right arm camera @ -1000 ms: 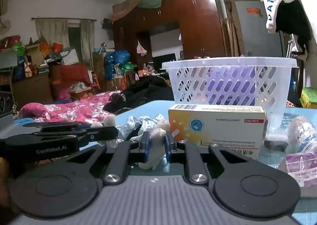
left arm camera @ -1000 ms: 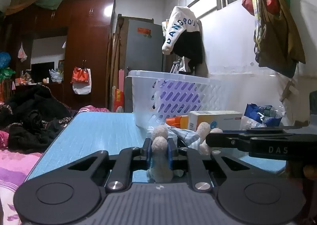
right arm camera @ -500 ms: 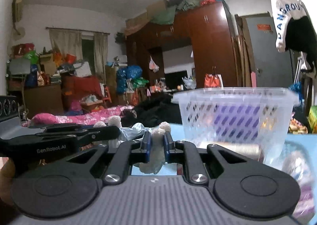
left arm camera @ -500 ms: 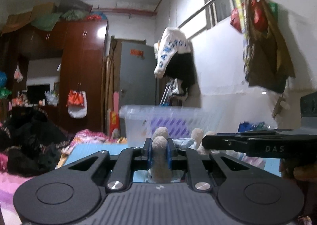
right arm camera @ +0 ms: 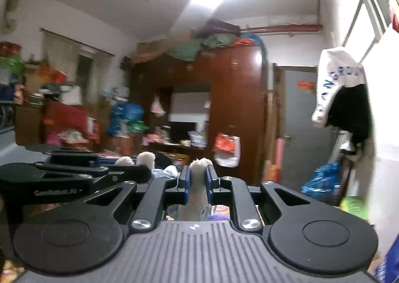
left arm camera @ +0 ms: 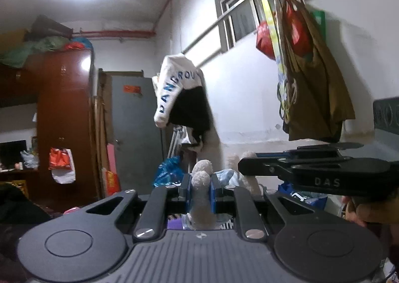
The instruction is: Organize objects
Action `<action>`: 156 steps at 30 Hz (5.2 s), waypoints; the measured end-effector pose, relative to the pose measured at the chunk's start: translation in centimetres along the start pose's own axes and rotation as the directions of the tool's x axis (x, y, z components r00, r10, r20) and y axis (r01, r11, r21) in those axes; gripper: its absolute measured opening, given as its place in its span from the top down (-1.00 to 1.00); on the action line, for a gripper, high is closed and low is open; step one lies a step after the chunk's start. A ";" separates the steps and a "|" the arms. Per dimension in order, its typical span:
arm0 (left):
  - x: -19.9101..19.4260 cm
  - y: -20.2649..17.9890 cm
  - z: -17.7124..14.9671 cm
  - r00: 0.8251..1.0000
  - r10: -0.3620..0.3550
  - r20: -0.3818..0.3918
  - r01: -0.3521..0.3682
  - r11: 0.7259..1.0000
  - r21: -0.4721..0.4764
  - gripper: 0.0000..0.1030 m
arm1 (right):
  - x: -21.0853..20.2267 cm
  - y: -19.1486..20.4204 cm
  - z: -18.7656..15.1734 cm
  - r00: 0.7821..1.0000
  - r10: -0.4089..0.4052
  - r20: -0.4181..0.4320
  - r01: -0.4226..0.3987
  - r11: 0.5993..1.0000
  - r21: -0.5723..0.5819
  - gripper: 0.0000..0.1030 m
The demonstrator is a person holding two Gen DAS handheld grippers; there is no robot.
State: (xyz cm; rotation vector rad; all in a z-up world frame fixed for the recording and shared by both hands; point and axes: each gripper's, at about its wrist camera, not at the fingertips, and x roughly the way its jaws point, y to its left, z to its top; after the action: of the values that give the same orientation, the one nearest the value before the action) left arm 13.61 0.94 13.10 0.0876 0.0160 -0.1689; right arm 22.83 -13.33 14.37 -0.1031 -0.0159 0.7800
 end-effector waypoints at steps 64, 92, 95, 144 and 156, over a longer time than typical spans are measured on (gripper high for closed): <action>-2.7 1.9 -16.0 0.968 -0.048 -0.247 0.008 0.987 -0.159 -0.63 | -1.9 1.6 -13.7 0.944 0.108 -0.312 -0.069 0.989 0.132 -0.29; -2.6 -0.4 -15.8 0.973 0.029 -0.229 -0.039 0.998 -0.041 0.19 | -2.4 2.0 -14.0 0.956 0.108 -0.274 -0.086 0.992 0.089 0.40; -3.0 -0.5 -15.5 0.977 0.027 -0.211 -0.036 0.999 -0.039 0.18 | -2.7 2.2 -13.6 0.960 0.103 -0.262 -0.083 0.993 0.084 0.40; 0.4 7.4 -7.8 0.984 0.058 -0.169 -0.077 0.991 -0.107 -0.70 | -1.4 -2.5 -7.9 0.980 -0.021 -0.195 0.048 0.990 0.136 -1.00; -1.7 4.6 -14.1 0.964 -0.007 -0.268 -0.047 0.979 -0.196 -0.70 | -9.4 -3.5 -16.4 0.965 -0.129 -0.229 0.198 0.930 0.310 -1.00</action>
State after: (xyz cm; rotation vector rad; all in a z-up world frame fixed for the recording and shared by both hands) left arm 12.57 6.97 -0.48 -0.0923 0.3014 -0.1333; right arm 19.43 -23.87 -1.33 0.1365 0.2988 0.5915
